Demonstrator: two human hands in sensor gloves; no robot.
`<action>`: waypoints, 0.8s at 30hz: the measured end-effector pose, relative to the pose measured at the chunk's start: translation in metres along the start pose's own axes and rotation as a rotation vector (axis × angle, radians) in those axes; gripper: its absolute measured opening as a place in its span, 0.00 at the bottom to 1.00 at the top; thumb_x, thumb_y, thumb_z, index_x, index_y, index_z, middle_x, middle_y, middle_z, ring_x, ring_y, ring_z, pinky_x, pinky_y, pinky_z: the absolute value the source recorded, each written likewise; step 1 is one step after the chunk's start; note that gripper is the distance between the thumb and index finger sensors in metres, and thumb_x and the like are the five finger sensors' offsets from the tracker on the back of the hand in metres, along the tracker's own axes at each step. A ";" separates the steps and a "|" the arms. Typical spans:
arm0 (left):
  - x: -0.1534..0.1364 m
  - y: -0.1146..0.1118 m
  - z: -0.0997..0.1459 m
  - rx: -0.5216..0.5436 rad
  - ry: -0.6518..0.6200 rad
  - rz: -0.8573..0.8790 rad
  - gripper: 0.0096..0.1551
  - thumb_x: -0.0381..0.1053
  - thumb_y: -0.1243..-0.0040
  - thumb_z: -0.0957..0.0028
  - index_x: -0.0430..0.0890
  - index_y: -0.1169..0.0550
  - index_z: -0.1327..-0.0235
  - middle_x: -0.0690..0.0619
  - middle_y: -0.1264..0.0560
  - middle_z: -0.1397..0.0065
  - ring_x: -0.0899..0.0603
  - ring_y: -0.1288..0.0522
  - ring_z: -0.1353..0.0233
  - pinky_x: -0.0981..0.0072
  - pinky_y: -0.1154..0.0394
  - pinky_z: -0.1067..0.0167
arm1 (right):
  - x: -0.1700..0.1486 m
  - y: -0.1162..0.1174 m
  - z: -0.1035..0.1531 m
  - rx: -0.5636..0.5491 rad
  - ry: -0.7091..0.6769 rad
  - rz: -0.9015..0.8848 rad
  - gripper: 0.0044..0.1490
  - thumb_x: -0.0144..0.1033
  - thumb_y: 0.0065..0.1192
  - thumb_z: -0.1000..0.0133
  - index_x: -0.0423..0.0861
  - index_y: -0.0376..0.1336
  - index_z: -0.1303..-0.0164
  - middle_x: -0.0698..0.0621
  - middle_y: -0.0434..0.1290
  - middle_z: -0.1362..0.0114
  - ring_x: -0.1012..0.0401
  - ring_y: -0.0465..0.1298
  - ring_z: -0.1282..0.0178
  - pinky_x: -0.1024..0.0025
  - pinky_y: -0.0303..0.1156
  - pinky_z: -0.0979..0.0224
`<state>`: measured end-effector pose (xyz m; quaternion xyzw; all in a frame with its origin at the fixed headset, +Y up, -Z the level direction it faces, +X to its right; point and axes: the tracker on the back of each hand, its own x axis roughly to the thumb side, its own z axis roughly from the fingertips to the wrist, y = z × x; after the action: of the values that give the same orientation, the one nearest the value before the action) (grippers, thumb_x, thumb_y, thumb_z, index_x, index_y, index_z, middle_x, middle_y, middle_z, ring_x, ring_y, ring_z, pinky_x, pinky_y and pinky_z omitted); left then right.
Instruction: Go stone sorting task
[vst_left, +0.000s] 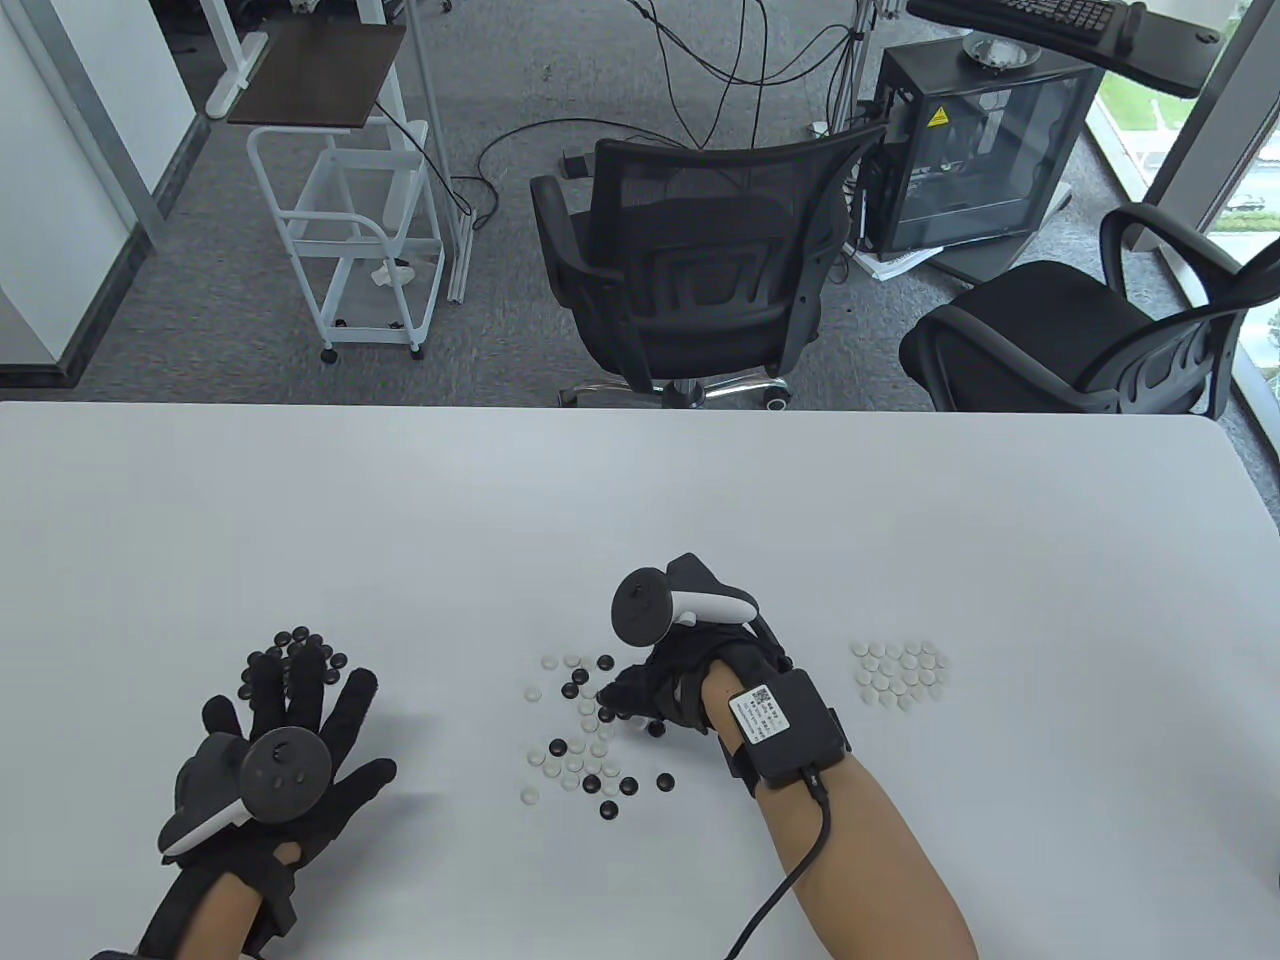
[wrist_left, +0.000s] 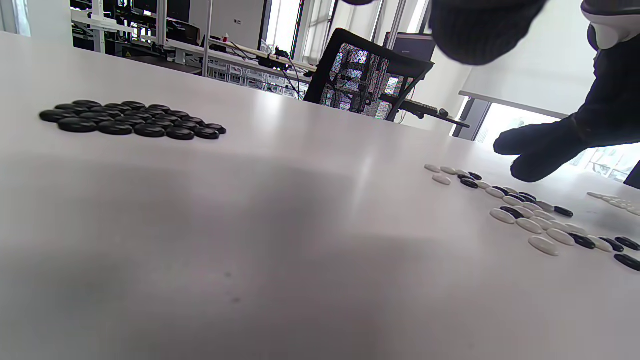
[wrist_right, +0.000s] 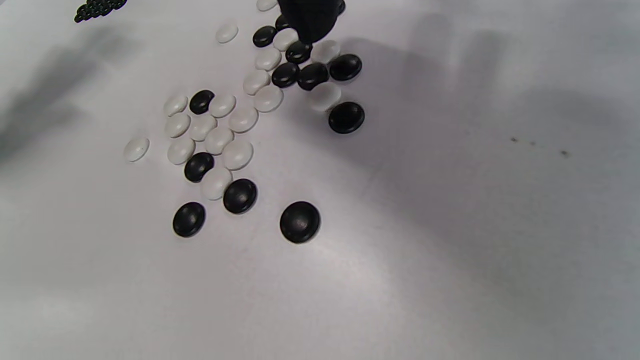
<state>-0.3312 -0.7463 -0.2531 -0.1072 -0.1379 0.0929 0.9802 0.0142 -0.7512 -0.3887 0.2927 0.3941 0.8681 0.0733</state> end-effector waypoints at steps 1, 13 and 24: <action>0.000 0.000 0.000 0.000 -0.001 0.000 0.49 0.68 0.57 0.37 0.50 0.59 0.12 0.33 0.78 0.18 0.23 0.83 0.27 0.15 0.78 0.47 | 0.000 0.001 -0.002 0.001 -0.001 -0.003 0.46 0.52 0.41 0.37 0.35 0.56 0.16 0.17 0.29 0.20 0.20 0.25 0.31 0.10 0.30 0.40; -0.001 0.000 0.001 0.003 -0.002 0.004 0.49 0.68 0.57 0.37 0.49 0.59 0.12 0.33 0.78 0.18 0.23 0.83 0.27 0.15 0.78 0.47 | -0.038 -0.005 0.000 -0.042 0.160 -0.034 0.44 0.52 0.41 0.37 0.37 0.56 0.16 0.18 0.30 0.20 0.20 0.25 0.30 0.10 0.30 0.39; -0.001 0.000 0.001 -0.003 -0.003 0.002 0.49 0.67 0.57 0.36 0.49 0.59 0.12 0.33 0.78 0.18 0.23 0.83 0.27 0.15 0.78 0.48 | -0.125 -0.002 0.064 -0.049 0.475 -0.085 0.42 0.51 0.43 0.37 0.37 0.62 0.20 0.18 0.32 0.19 0.21 0.26 0.29 0.10 0.31 0.39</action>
<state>-0.3321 -0.7464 -0.2528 -0.1088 -0.1392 0.0940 0.9798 0.1528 -0.7530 -0.4133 0.0614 0.3912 0.9180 0.0222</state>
